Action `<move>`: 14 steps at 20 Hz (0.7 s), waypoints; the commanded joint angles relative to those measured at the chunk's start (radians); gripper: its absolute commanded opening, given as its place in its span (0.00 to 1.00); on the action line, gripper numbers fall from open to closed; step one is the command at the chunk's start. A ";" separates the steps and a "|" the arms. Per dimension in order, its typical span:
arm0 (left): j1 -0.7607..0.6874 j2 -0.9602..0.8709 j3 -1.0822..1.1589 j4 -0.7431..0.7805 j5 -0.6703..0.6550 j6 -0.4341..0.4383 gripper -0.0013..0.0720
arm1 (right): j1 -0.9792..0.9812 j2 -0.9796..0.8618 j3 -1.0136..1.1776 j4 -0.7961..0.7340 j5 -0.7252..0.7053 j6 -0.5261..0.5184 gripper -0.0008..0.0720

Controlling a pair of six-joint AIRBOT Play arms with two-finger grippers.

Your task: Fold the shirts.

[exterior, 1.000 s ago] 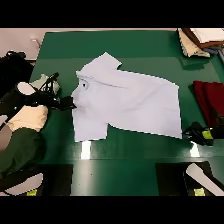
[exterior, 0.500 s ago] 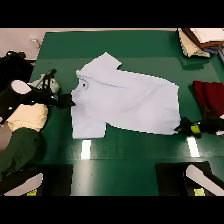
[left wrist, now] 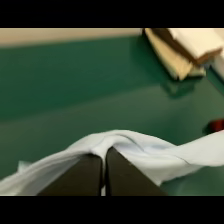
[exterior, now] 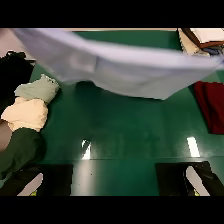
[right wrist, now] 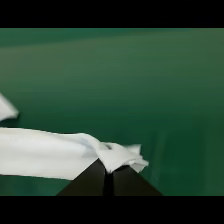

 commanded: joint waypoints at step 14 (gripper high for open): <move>0.000 -0.233 -0.085 0.127 -0.160 -0.130 0.04 | 0.087 -0.356 0.333 -0.179 0.280 0.148 0.03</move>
